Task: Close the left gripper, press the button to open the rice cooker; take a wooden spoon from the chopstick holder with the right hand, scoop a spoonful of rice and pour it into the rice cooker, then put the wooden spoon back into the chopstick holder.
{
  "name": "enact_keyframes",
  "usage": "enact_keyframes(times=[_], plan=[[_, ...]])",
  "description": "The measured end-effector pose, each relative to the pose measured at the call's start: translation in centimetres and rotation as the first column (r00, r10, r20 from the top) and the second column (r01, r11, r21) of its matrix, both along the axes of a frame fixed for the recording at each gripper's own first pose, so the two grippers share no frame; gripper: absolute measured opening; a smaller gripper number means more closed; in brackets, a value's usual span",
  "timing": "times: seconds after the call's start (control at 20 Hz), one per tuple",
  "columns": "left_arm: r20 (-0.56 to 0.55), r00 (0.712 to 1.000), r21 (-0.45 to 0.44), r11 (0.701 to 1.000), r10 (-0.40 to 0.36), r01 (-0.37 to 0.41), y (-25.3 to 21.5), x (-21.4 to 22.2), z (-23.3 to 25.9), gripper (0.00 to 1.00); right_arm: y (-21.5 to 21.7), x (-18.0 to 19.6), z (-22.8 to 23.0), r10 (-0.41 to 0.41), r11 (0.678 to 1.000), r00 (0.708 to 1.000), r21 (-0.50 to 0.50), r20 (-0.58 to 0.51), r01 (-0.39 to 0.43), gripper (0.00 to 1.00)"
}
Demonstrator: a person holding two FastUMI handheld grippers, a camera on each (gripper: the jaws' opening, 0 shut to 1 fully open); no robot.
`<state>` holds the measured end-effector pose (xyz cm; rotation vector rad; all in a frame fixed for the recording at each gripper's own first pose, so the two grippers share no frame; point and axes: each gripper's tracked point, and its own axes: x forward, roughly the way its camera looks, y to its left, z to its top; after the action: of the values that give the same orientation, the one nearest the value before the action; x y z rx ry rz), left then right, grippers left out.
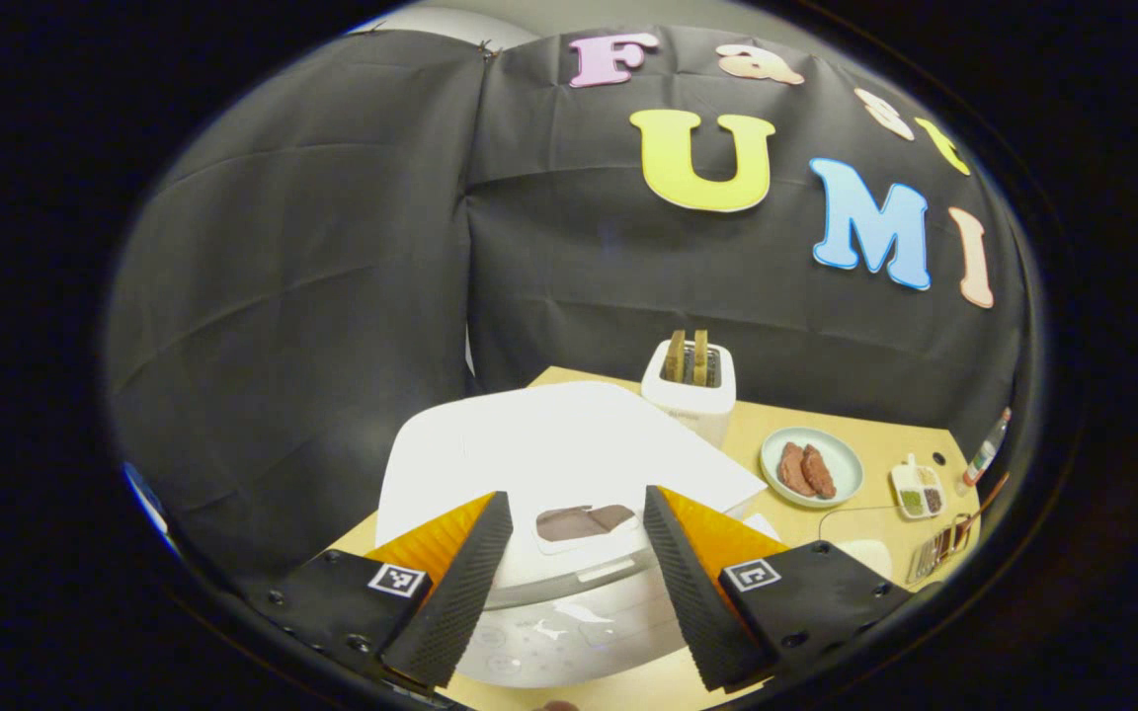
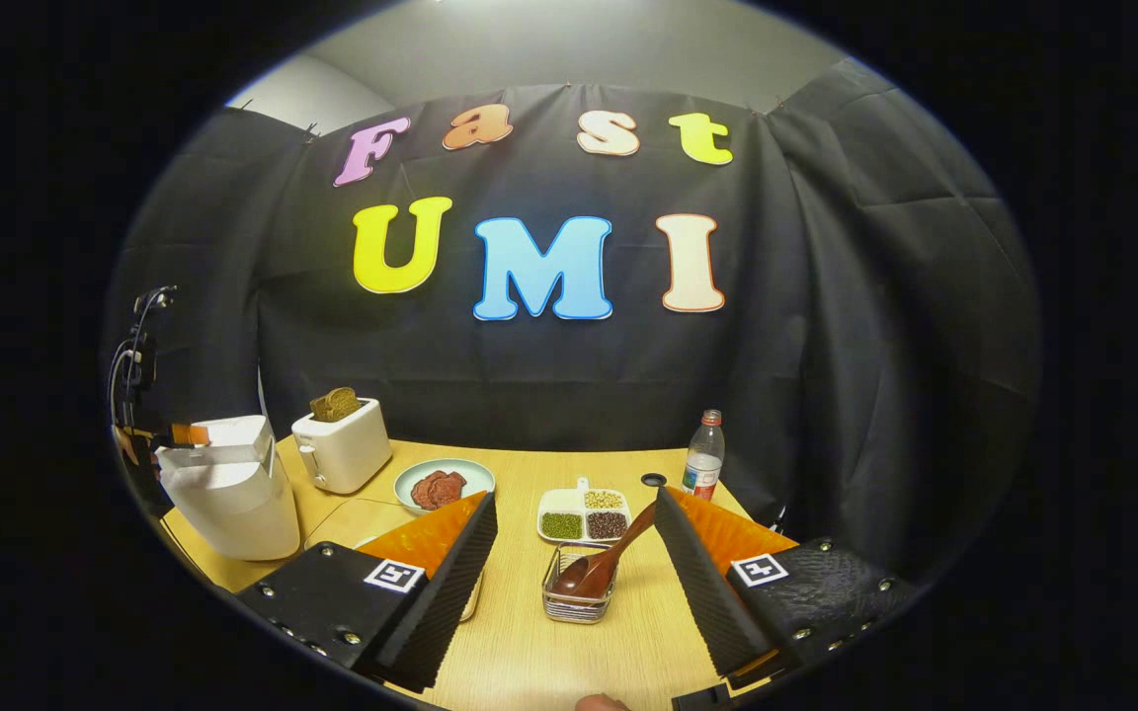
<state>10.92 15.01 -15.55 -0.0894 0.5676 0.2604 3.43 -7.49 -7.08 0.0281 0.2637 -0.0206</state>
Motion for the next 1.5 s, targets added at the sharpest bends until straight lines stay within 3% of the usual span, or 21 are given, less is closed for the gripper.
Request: enact_keyframes(times=[0.15, 0.2, 0.4, 0.65, 0.95, 1.1, 1.5], plan=[[-0.011, 1.0, 0.005, 1.0, -0.011, 0.011, -0.1, 0.0, -0.7, 0.9, 0.0, -0.1, -0.2, -0.001, 1.0, 1.0, -0.011, -0.007, 0.001, 0.97], [-0.02, 1.0, -0.001, 1.0, -0.014, 0.014, -0.3, -0.3, -1.0, 0.94, 0.0, -0.1, -0.3, -0.003, 1.0, 1.0, -0.014, -0.009, 0.002, 0.97], [-0.035, 0.998, 0.022, 0.999, -0.046, 0.046, -0.7, -0.2, -2.4, 0.96, 0.0, -0.2, -0.7, -0.006, 1.0, 1.0, -0.009, -0.017, 0.006, 0.97], [-0.002, 0.999, -0.01, 0.999, -0.047, 0.047, -0.6, -1.0, -2.4, 0.98, 0.7, -0.3, -1.2, 0.005, 1.0, 1.0, 0.009, -0.03, -0.004, 0.98], [0.068, 0.988, 0.066, 0.988, -0.141, 0.136, -2.3, 0.0, -0.3, 0.96, 2.1, 0.2, 1.5, 0.043, 0.999, 0.999, 0.006, 0.026, -0.043, 0.97], [0.2, 0.958, 0.176, 0.969, -0.206, 0.172, -3.4, 0.1, 5.9, 0.99, 2.8, 0.2, 3.6, 0.057, 0.998, 0.996, 0.012, 0.066, -0.058, 0.97], [0.415, 0.869, 0.198, 0.959, -0.268, 0.202, -8.6, -4.6, 16.0, 1.0, 5.6, -0.8, 8.9, 0.104, 0.994, 0.978, 0.026, 0.183, -0.11, 0.98]])
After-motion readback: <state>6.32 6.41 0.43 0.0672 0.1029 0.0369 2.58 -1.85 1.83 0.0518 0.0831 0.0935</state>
